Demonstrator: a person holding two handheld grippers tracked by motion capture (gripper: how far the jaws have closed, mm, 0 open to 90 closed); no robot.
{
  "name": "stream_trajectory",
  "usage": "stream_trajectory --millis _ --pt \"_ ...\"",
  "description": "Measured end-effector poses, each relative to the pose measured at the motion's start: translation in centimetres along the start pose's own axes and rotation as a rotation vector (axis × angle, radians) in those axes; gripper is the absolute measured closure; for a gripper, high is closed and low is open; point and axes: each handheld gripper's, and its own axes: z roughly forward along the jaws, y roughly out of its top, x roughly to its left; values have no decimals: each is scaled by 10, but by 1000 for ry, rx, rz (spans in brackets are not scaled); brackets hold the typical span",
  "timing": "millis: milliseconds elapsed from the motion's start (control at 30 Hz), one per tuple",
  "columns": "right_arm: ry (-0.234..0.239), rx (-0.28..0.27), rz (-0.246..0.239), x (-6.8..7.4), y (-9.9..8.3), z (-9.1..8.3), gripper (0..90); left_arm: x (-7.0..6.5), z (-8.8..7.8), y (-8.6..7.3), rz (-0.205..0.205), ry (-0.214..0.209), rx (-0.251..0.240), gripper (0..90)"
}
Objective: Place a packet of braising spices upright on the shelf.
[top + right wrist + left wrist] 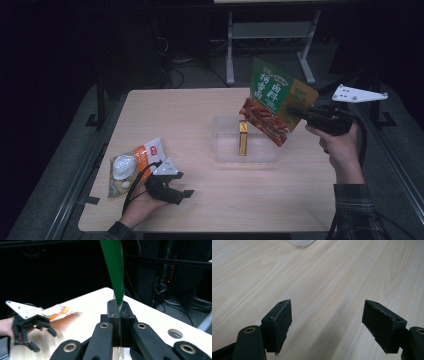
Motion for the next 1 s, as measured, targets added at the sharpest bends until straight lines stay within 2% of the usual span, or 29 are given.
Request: stream_trajectory --millis 33,500,633,700,800,833,900,1000 --pt "-19 6 4 -3 -3 1 899 0 0 0 -1 0 -3 234" --pt "-99 65 62 -24 -27 17 899 0 1 -1 -1 -1 10 233" --pt "-115 71 70 -27 -32 20 899 -1 3 -1 -10 -5 5 233" --pt "-119 77 74 -28 -34 23 899 0 2 0 5 -4 8 233" --pt "-127 88 71 -29 -38 26 899 0 3 0 4 -5 10 232" --pt "-127 88 71 -29 -38 26 899 -2 4 0 -17 -7 1 232" --pt "-132 95 70 -29 -39 27 899 -1 4 0 -2 -10 8 229" --pt "-139 98 72 -29 -42 28 899 -2 5 1 -7 -13 1 222"
